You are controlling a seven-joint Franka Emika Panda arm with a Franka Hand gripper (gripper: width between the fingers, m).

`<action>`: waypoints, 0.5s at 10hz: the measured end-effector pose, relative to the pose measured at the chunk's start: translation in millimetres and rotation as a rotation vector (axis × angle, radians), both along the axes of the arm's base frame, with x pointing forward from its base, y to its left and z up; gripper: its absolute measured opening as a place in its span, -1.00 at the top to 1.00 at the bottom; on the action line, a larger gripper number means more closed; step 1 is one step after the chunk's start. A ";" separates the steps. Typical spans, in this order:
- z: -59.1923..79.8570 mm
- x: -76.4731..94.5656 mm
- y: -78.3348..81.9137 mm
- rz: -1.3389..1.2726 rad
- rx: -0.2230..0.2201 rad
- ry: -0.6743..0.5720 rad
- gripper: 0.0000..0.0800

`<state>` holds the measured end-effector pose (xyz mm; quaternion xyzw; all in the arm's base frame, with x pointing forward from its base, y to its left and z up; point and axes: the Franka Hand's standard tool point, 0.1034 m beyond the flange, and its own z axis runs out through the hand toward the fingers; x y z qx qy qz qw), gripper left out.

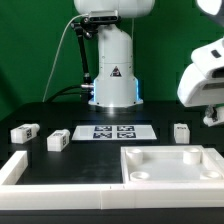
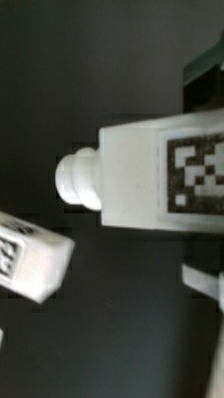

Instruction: Assemble one leg

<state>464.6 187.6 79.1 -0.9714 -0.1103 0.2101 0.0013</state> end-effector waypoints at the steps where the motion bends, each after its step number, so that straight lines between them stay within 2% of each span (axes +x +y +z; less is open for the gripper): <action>1: 5.4 6.6 -9.4 0.002 0.028 -0.092 0.28; 3: 12.7 19.3 -39.5 -0.004 0.079 -0.317 0.28; 5: 10.8 21.0 -38.4 -0.017 0.113 -0.473 0.28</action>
Offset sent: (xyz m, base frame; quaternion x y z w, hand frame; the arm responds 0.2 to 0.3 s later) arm 0.0000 0.0000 0.0000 0.0000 0.2377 0.0000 0.9713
